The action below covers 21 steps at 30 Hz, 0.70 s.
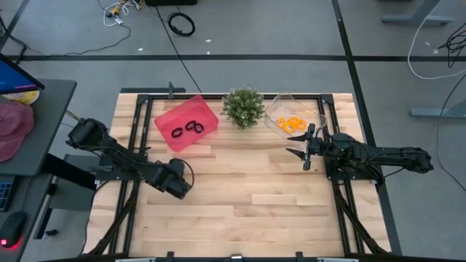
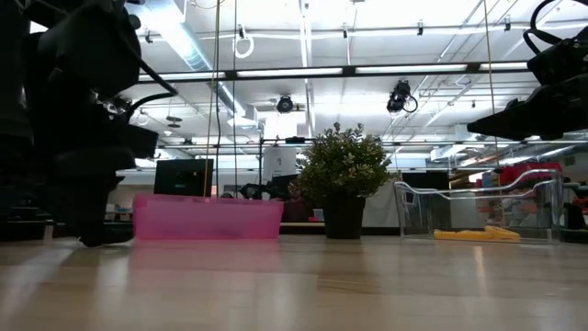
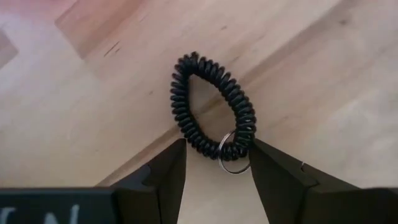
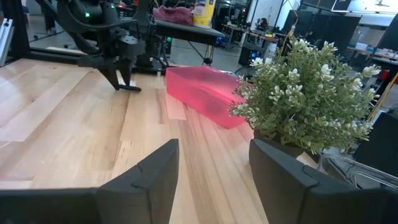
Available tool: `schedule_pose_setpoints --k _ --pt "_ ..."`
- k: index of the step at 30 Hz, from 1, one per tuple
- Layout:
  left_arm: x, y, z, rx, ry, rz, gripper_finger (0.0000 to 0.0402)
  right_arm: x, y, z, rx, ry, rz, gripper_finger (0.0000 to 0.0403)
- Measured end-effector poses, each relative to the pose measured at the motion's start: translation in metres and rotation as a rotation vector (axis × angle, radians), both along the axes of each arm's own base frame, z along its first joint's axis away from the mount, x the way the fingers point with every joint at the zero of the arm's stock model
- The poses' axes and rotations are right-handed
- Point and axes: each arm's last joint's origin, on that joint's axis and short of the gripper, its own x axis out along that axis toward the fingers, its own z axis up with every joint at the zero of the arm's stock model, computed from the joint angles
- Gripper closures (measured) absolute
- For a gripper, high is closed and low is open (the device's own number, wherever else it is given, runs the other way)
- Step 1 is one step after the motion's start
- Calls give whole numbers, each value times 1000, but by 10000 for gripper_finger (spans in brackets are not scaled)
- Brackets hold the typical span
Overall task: Sort spring keychains
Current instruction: Put the black spring keychain into the pink bin
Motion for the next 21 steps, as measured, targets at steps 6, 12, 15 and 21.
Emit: schedule_pose_setpoints --k 6,12,15,21 --pt "3 -1 3 6 -14 -9 223 0 0 0 0 0 0 204" --pt "4 2 3 19 -18 -2 236 0 0 0 0 0 0 204" --pt "4 2 3 24 -17 -8 274 0 0 0 0 0 0 204" --pt "4 2 4 26 -10 -28 389 0 0 0 0 0 0 204"
